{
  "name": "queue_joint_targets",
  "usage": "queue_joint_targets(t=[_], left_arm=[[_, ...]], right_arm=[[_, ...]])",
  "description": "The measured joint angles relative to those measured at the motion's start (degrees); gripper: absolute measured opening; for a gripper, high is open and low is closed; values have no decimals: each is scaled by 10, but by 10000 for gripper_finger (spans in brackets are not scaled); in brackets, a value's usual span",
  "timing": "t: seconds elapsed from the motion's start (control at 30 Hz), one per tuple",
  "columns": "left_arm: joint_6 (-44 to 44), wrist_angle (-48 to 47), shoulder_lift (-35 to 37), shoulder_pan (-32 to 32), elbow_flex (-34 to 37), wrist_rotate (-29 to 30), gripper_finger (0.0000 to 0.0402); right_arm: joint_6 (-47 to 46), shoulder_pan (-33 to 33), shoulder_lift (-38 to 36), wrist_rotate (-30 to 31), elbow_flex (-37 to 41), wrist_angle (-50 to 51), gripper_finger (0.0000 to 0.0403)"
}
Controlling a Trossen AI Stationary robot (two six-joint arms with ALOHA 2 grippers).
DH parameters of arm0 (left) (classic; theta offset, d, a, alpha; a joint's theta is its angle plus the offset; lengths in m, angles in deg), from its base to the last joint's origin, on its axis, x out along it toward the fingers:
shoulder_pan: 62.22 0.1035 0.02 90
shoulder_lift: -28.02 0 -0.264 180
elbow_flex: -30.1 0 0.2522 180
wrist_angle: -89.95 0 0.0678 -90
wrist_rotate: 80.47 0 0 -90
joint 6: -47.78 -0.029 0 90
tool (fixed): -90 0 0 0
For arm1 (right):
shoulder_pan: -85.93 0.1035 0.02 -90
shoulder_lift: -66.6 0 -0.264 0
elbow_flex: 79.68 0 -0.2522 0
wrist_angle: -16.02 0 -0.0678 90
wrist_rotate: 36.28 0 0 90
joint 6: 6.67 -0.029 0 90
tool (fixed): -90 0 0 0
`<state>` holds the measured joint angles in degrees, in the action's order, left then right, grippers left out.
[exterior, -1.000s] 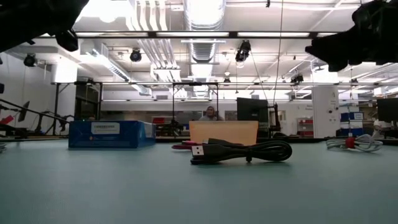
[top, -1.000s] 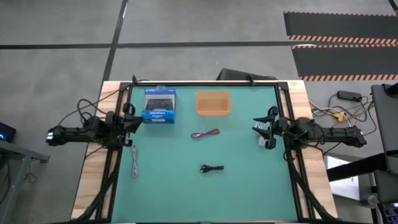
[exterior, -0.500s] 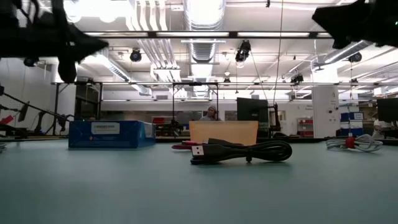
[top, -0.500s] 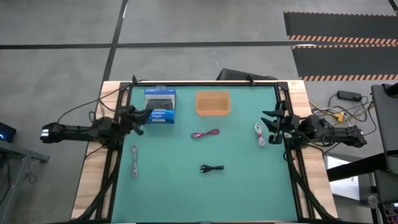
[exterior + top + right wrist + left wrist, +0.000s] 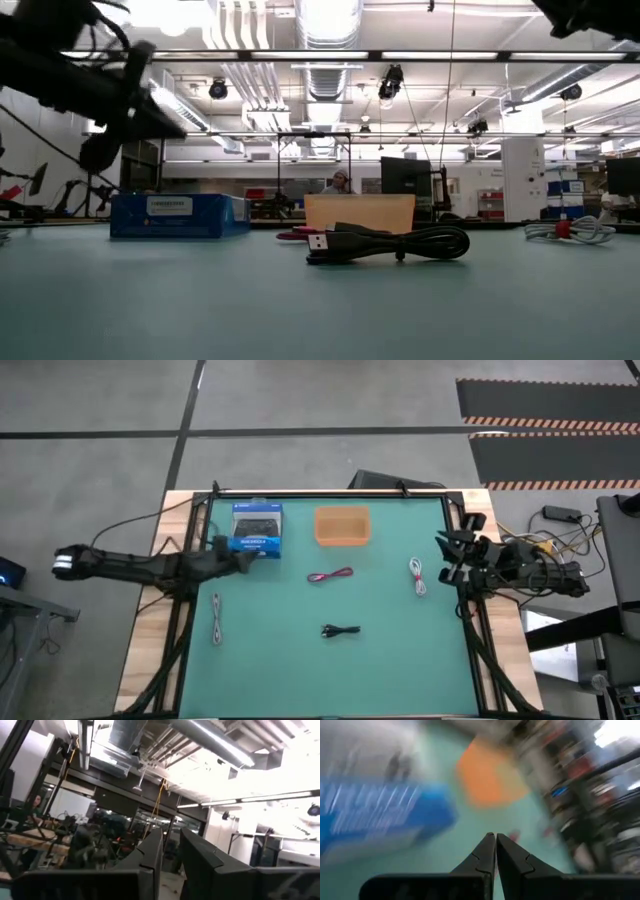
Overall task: Pick and place USB-C Cables
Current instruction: Put the white black charger cable into the orange bin
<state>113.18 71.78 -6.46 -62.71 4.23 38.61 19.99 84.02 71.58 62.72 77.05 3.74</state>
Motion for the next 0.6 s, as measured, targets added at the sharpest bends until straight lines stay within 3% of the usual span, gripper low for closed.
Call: queue_joint_targets(t=[0.13,0.27,0.4,0.6], left_arm=[[125,-174,-75,0,-62,-84,0],[203,-316,-154,-1,-135,-204,0],[214,-404,-234,-9,-207,-293,0],[213,-506,-316,-14,-293,-371,0]], right_arm=[[7,0,0,0,-10,0,57],[30,0,0,0,-14,0,58],[41,0,0,1,-15,1,59],[40,0,0,1,-15,14,59]])
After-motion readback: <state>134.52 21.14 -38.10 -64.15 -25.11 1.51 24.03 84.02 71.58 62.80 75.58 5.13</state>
